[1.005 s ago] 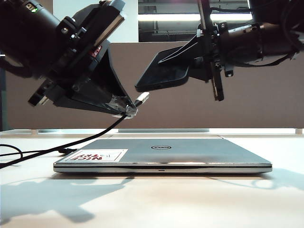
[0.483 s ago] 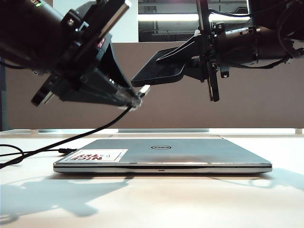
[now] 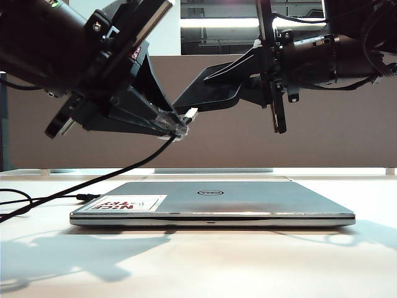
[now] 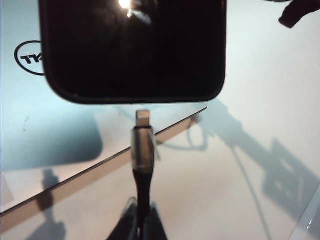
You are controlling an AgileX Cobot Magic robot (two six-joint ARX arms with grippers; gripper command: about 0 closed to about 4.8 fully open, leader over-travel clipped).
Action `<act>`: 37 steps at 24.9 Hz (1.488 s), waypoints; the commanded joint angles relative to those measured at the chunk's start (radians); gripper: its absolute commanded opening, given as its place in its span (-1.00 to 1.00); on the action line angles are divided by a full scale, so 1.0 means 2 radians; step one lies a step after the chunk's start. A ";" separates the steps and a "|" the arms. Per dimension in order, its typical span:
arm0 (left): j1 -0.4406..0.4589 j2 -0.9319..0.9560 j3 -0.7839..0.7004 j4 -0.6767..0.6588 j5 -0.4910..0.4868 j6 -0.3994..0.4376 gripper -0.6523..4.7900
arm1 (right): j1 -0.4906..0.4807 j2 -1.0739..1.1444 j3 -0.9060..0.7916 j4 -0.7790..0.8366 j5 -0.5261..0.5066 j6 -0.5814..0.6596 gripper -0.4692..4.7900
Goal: Pick up the charging cable and the phone, plug the charging cable into the charging port on the phone, and finally place them back on the table.
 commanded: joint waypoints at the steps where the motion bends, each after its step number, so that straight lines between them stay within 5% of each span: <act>1: -0.001 0.000 0.001 0.009 0.001 0.000 -0.79 | 0.004 -0.004 0.003 0.018 -0.001 0.004 -0.84; 37: 0.000 0.000 0.001 0.039 0.000 0.001 -0.79 | 0.013 0.002 0.000 0.003 -0.032 -0.002 -0.84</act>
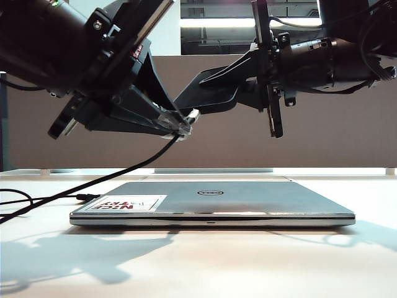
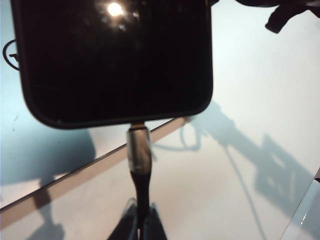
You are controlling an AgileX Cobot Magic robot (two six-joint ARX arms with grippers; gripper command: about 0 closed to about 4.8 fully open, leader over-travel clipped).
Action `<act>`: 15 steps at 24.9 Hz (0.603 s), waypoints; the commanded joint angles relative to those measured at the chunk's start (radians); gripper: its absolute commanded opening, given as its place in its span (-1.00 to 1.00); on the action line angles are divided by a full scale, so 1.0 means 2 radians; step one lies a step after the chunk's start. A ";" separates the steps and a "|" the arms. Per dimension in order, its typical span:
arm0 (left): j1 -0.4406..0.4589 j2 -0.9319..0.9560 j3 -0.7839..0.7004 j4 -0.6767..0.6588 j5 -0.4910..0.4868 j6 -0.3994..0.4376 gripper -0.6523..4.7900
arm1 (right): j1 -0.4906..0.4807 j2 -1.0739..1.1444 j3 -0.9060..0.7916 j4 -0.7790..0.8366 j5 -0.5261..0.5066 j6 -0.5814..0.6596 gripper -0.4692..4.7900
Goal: Pick up the charging cable and the phone, plug the charging cable into the charging port on the phone, and finally place them back on the table.
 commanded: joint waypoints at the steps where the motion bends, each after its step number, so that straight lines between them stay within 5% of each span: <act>1: 0.001 -0.002 0.003 0.027 -0.005 0.000 -0.79 | 0.006 -0.004 0.002 0.005 -0.023 -0.002 -0.84; 15: 0.001 -0.002 0.003 0.028 -0.005 0.001 -0.79 | 0.012 -0.004 0.002 -0.007 -0.027 -0.015 -0.84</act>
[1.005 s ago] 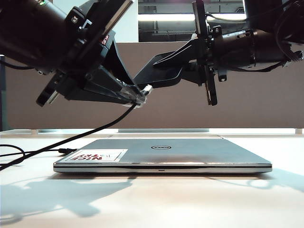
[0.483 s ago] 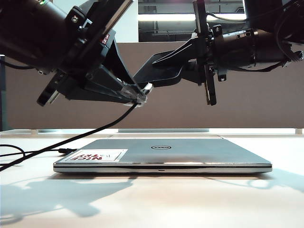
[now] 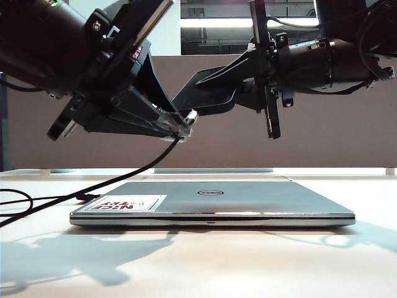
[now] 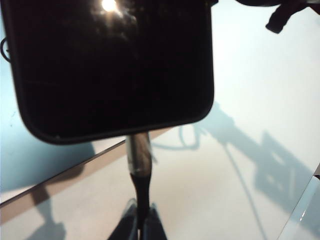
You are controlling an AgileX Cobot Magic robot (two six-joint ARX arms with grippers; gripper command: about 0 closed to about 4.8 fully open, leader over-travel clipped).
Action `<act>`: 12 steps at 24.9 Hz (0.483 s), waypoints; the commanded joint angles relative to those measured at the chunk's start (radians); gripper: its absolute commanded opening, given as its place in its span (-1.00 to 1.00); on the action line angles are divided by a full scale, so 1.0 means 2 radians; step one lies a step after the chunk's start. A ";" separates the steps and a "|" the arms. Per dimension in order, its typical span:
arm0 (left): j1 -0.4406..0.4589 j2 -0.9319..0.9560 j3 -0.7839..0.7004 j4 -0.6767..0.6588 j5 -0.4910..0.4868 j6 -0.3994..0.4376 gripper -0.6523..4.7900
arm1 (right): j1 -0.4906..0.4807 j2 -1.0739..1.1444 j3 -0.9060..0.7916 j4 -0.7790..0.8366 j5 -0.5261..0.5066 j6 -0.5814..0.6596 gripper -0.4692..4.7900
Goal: Pick up the charging cable and the phone, plug the charging cable into the charging port on the phone, and finally place them back on the table.
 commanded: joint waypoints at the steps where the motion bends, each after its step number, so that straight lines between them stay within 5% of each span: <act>1: 0.001 -0.002 0.003 0.031 -0.007 0.001 -0.79 | 0.005 -0.004 0.002 0.004 -0.020 -0.006 -0.84; 4: 0.001 -0.002 0.003 0.031 -0.007 0.001 -0.76 | 0.005 -0.004 0.002 0.006 -0.019 -0.007 -0.84; 7: 0.001 -0.002 0.003 0.030 -0.007 0.003 -0.43 | 0.005 -0.004 0.003 0.008 -0.007 -0.009 -0.84; 12: 0.001 -0.002 0.003 0.027 -0.007 0.014 -0.42 | -0.002 -0.004 0.009 0.010 0.006 -0.016 -0.84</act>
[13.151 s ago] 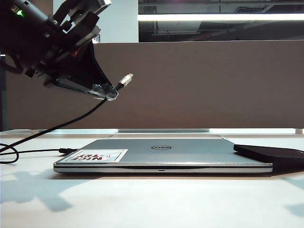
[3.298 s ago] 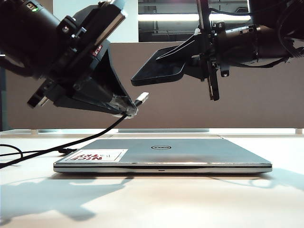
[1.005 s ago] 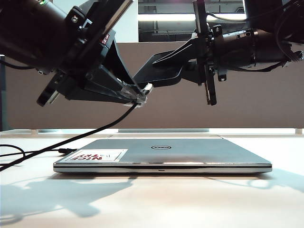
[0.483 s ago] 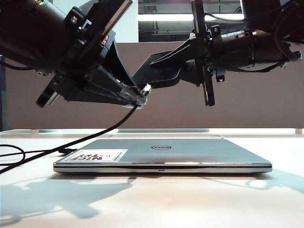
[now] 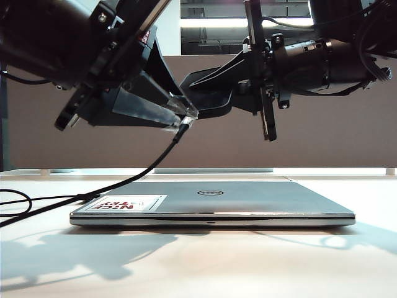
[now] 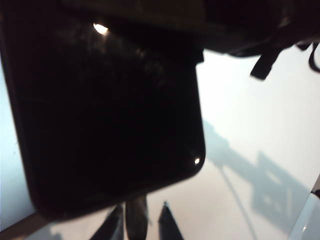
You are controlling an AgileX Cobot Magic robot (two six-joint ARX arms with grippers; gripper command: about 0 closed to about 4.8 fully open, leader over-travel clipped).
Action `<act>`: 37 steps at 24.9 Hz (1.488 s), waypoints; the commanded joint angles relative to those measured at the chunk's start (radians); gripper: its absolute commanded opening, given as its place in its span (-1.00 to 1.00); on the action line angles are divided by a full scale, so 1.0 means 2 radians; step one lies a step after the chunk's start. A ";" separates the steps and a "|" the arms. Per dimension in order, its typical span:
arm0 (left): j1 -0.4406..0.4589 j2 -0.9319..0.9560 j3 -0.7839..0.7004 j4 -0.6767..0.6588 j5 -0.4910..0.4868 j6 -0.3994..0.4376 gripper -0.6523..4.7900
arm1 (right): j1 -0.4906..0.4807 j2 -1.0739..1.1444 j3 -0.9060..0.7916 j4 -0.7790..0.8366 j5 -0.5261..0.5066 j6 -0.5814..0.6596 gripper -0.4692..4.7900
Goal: Pick up the charging cable and the phone, plug the charging cable into the charging port on the phone, and finally place them back on the table.
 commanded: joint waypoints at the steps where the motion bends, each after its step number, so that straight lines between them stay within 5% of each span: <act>1: 0.000 -0.002 0.001 0.004 0.000 0.008 -0.41 | -0.006 -0.004 0.010 0.020 0.009 -0.004 -0.84; 4: 0.000 -0.002 0.001 0.004 0.000 0.008 -0.19 | -0.019 -0.005 0.013 0.020 0.015 -0.006 -0.84; 8: 0.000 -0.006 0.002 0.004 0.000 0.019 -0.21 | -0.049 -0.005 0.016 0.012 0.017 -0.006 -0.84; 14: 0.001 -0.015 0.004 0.011 0.000 0.047 -0.76 | -0.095 -0.028 0.016 -0.033 0.017 -0.010 -0.84; 16: 0.001 -0.018 0.004 0.016 0.000 0.051 -0.78 | -0.108 -0.040 0.017 -0.066 0.016 -0.025 -0.84; 28: 0.045 -0.018 0.074 -0.019 0.000 0.097 -0.78 | -0.200 -0.089 0.111 -0.531 0.048 -0.286 -0.84; 37: 0.073 -0.018 0.097 -0.037 0.000 0.097 -0.78 | -0.256 -0.075 0.167 -0.705 0.145 -0.413 -0.84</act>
